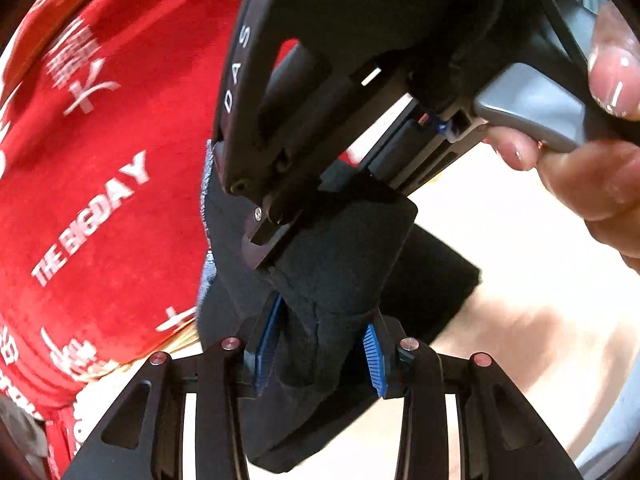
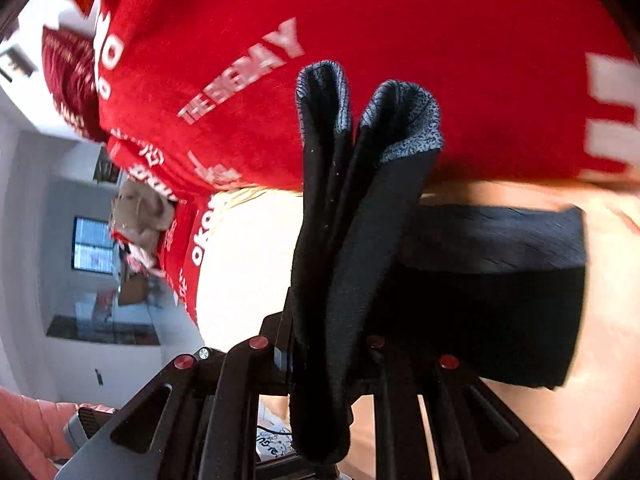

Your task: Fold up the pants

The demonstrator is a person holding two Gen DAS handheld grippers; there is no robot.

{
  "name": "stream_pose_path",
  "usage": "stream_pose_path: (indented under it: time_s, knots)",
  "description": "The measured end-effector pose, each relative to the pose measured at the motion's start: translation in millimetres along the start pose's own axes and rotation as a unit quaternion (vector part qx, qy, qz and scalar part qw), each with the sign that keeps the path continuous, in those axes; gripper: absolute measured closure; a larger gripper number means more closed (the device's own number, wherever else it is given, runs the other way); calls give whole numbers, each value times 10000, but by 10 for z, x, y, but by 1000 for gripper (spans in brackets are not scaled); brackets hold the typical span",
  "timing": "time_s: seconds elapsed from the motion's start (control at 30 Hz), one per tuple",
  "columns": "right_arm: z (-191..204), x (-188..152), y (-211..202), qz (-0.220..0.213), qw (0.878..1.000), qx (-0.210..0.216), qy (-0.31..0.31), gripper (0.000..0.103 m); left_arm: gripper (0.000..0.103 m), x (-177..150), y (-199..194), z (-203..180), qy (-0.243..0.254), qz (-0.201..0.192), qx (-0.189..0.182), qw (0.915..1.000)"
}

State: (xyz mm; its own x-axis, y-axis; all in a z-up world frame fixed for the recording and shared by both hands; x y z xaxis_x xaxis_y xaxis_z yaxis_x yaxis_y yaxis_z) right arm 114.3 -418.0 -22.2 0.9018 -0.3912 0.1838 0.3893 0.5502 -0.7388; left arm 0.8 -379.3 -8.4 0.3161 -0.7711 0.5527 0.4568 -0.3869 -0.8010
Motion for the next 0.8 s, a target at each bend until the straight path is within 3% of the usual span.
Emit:
stream_pose_path:
  time_s: [0.13, 0.4, 0.53, 0.6, 0.63, 0.8]
  knots:
    - [-435, -97, -163, -90, 9997, 23, 210, 86, 65, 36, 281, -314, 259, 191, -119, 9994]
    - [-1168, -195, -2, -15, 9981, -105, 614, 83, 64, -43, 768, -629, 444, 597, -206, 9970]
    - [-1362, -233, 155, 16, 9956, -53, 939, 78, 55, -108, 795, -571, 340, 739, -359, 9960]
    - [-1372, -240, 168, -4, 9951, -93, 983, 75, 29, -128, 740, -480, 299, 761, -308, 9962]
    - [-1368, -249, 170, 4, 9948, -113, 1011, 73, 25, -138, 692, -415, 235, 724, -273, 9967]
    - [-1293, -300, 61, -46, 9938, -372, 1047, 69, 24, -205, 501, -110, -133, 861, -273, 9958]
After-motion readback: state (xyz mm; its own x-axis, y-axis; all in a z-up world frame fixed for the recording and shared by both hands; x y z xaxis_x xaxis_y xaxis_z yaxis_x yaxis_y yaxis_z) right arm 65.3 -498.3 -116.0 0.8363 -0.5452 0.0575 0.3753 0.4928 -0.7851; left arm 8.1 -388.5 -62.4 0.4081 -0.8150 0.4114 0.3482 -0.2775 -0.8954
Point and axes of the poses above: each gripper's, at about its wrist camera, not at the fingertips, and y roughly the way its jaws point, z to its left, x to its top, the point moved 4 cm from there along y, roughly the way its jaws point, and after that the axes turned 3 degrees about -x, right-handed, at the moved point
